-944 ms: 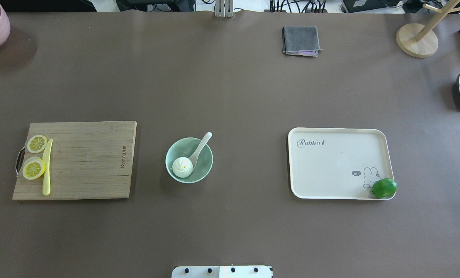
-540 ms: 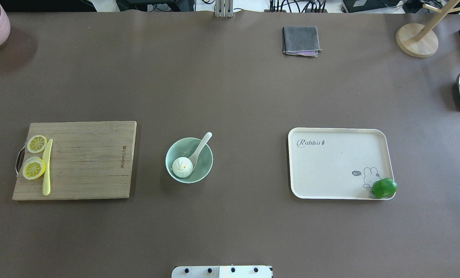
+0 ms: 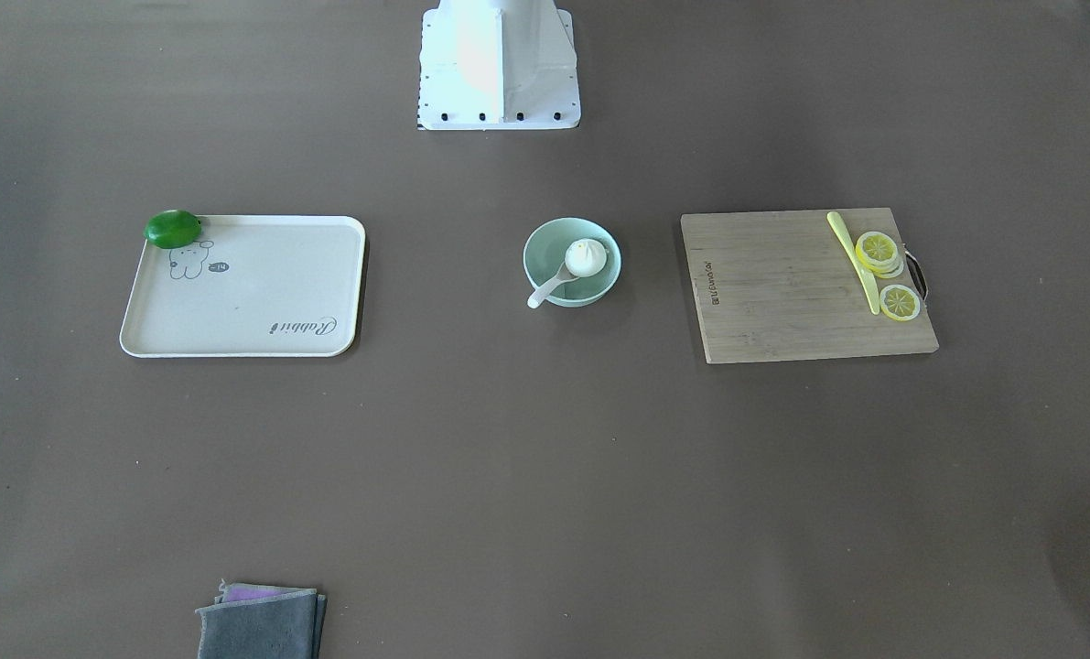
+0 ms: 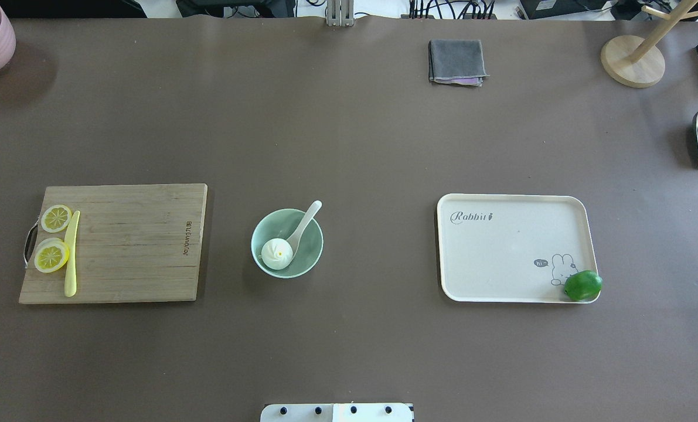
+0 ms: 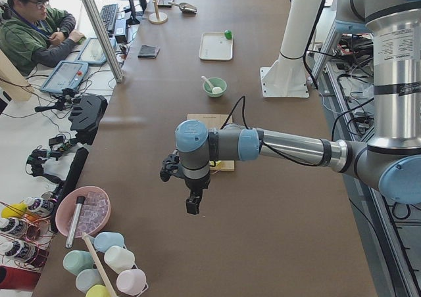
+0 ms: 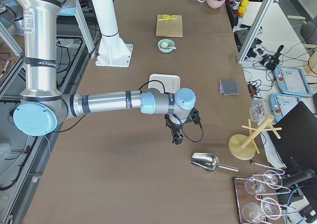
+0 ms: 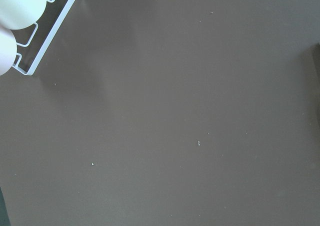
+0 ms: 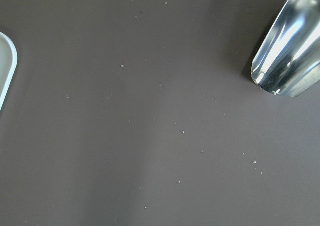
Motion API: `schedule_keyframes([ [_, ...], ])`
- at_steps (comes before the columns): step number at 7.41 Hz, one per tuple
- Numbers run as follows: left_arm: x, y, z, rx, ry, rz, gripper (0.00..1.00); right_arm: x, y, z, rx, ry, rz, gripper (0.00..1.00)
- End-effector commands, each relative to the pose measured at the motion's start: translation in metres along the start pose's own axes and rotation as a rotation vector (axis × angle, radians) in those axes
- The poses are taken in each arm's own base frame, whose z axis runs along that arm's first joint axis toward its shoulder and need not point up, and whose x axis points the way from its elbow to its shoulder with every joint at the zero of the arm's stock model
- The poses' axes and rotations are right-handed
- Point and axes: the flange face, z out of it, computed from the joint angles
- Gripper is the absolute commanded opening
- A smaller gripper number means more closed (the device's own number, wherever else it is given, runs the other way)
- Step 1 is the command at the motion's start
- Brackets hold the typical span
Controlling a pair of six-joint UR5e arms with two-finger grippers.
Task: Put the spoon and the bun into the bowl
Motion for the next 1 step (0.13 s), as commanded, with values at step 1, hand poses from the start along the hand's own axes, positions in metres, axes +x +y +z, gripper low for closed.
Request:
schedule_keyframes([
  [1,0.0001,-0.0003,-0.0002,0.000,0.000,0.000,0.99,-0.0008,-0.0004,0.0010,-0.002,-0.001,-0.002,1.00],
])
